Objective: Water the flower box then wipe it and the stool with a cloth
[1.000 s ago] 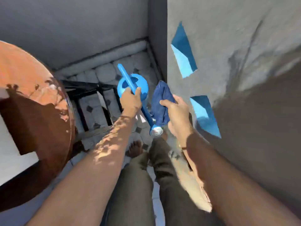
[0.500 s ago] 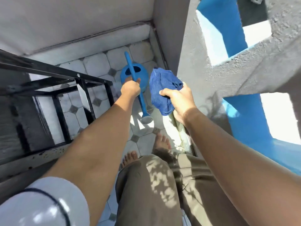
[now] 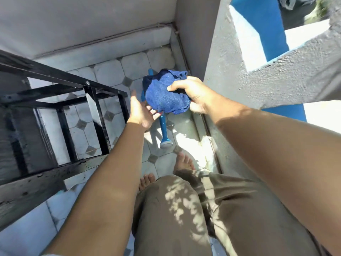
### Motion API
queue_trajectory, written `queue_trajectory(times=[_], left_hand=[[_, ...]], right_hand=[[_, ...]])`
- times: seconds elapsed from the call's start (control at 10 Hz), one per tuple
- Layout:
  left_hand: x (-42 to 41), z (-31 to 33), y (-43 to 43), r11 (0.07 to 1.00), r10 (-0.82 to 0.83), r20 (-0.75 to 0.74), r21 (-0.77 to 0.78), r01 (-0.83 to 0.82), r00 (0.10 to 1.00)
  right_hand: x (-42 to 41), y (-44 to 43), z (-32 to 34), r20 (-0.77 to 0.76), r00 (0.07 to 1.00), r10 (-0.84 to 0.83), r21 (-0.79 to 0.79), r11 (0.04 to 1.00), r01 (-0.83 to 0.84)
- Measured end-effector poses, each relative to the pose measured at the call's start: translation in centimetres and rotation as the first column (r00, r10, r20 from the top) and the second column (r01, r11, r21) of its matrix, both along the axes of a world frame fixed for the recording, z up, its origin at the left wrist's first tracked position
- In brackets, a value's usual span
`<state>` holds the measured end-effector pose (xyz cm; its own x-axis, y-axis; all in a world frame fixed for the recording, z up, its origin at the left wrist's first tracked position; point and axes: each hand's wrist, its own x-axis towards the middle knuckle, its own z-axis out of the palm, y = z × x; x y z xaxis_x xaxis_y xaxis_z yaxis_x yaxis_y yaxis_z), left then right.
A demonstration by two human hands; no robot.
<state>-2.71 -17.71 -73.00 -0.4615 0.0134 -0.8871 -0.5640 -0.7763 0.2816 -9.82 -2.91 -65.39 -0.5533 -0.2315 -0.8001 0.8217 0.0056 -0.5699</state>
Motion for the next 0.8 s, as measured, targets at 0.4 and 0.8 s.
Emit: queue_trajectory(times=[0.4, 0.8], left_hand=[[-1.5, -1.3, -2.9, 0.868, -0.041, 0.083, -0.491, 0.077, 0.996], [4.5, 9.3, 0.4, 0.539, -0.344, 0.341, -0.691, 0.481, 0.875]], right_hand=[[-2.2, -2.5, -5.2, -0.147, 0.97, 0.194, 0.362, 0.923, -0.13], [3.9, -1.5, 2.8, -0.128, 0.851, 0.51, 0.5, 0.774, -0.388]])
